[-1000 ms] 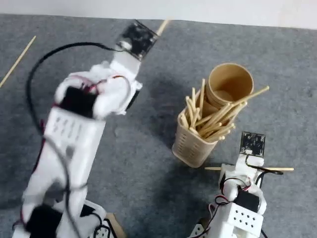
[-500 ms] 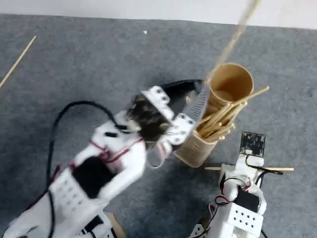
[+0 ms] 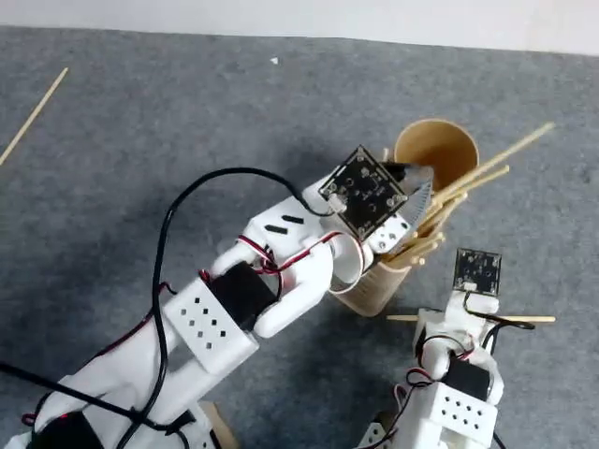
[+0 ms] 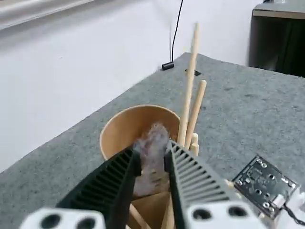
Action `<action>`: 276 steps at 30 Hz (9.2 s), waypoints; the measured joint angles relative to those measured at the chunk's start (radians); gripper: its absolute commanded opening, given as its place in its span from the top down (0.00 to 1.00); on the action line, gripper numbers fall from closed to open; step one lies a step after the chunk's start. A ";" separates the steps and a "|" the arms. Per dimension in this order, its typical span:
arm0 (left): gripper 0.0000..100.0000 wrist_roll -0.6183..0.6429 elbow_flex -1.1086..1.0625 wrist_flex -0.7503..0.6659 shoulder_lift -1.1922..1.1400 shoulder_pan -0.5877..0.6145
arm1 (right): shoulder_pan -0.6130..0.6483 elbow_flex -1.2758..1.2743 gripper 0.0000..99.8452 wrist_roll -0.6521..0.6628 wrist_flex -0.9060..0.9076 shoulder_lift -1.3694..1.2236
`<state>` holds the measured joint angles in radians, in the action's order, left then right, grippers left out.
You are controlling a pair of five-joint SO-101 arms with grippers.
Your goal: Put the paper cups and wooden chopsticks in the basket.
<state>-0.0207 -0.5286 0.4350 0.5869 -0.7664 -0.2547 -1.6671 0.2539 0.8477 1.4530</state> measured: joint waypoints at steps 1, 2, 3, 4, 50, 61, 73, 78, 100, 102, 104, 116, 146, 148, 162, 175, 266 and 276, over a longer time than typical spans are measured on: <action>0.88 0.000 0.000 0.000 0.000 0.000 | 0.000 0.000 0.71 0.000 -0.002 0.000; 0.88 0.000 0.000 0.000 0.000 0.000 | 0.000 0.000 0.71 0.000 -0.002 0.000; 0.88 0.000 0.006 0.005 0.000 -0.002 | 0.000 0.000 0.71 0.000 -0.002 0.000; 0.88 0.000 0.018 0.017 0.000 -0.003 | 0.000 0.000 0.71 0.000 -0.002 0.000; 0.88 0.057 -0.474 -0.057 -0.012 0.494 | 0.253 0.540 0.71 -0.261 -0.535 0.155; 0.88 0.057 -0.476 -0.057 -0.012 0.494 | 0.152 0.715 0.71 -0.212 -0.172 0.373; 0.88 0.057 -0.476 -0.057 -0.012 0.496 | -0.433 0.486 0.71 0.212 0.054 0.305; 0.88 0.057 -0.476 -0.057 -0.015 0.496 | -0.431 0.212 0.71 0.339 0.040 0.216; 0.88 0.057 -0.493 -0.057 -0.015 0.480 | -0.319 0.427 0.80 -0.074 -0.029 -0.578; 0.88 0.057 -0.505 -0.057 -0.015 0.457 | -0.319 0.453 0.80 -0.106 -0.081 -0.710; 0.88 0.057 -0.514 -0.057 -0.015 0.433 | -0.321 0.486 0.80 -0.127 -0.127 -0.847; 0.88 0.057 -0.514 -0.057 -0.015 0.405 | -0.316 0.793 0.80 -0.213 -0.155 -1.367; 0.88 0.057 -0.514 -0.057 -0.015 0.405 | -0.173 0.994 0.80 -0.629 0.091 -1.407; 0.88 0.057 -0.514 -0.057 -0.015 0.405 | -0.175 0.976 0.81 -0.629 0.087 -1.407; 0.88 0.057 -0.514 -0.057 -0.015 0.405 | -0.189 0.907 1.00 -0.465 -0.020 -1.384; 0.88 0.057 -0.514 -0.057 -0.015 0.405 | -0.218 1.244 1.00 -0.453 0.190 -1.218; 0.88 -0.229 2.047 0.396 -2.131 1.577 | 0.370 0.704 0.62 -0.089 0.413 0.209; 0.85 -0.275 2.096 0.824 -2.073 1.484 | 0.370 0.704 0.62 -0.089 0.413 0.209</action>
<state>-0.2954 1.5673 1.2589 -1.4860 0.7173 0.1151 -0.9628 0.1649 1.2605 1.6617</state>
